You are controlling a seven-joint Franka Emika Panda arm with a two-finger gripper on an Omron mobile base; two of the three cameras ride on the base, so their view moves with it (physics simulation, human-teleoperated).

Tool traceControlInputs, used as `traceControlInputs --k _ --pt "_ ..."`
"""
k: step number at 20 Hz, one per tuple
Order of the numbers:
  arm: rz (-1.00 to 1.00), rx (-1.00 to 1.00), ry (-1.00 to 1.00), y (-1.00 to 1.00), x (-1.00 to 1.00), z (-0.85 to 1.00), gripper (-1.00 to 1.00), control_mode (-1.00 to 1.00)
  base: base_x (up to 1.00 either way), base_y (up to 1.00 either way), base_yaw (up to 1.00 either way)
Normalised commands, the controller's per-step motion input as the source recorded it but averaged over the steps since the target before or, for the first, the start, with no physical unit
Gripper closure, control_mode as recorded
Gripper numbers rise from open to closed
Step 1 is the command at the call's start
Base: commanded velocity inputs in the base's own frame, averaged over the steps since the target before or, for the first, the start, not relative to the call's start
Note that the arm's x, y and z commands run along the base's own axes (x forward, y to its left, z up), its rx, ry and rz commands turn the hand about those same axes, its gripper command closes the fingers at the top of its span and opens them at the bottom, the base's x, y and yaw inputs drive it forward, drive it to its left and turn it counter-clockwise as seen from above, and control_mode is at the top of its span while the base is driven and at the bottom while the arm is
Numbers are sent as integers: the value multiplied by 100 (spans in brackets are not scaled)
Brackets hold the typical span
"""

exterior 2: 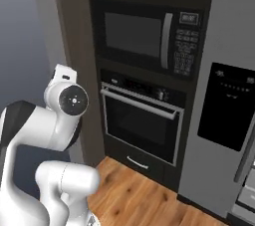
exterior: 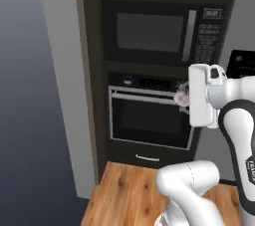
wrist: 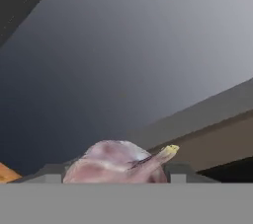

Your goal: Retrieve the bottle and the shaker from the cabinet and place them next to the mixing bowl on the counter. Then add garlic from the fridge to the mixing bowl.

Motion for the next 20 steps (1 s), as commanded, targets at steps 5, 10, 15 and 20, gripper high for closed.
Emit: traceControlInputs --k 5,10,15,20 --pt "0 0 0 0 0 0 100 100 -91 3 35" --pt "0 0 0 0 0 0 100 100 -97 -1 32" --pt "0 0 0 0 0 0 100 100 -99 -1 31" --pt "0 0 0 0 0 0 100 100 -100 -7 29"
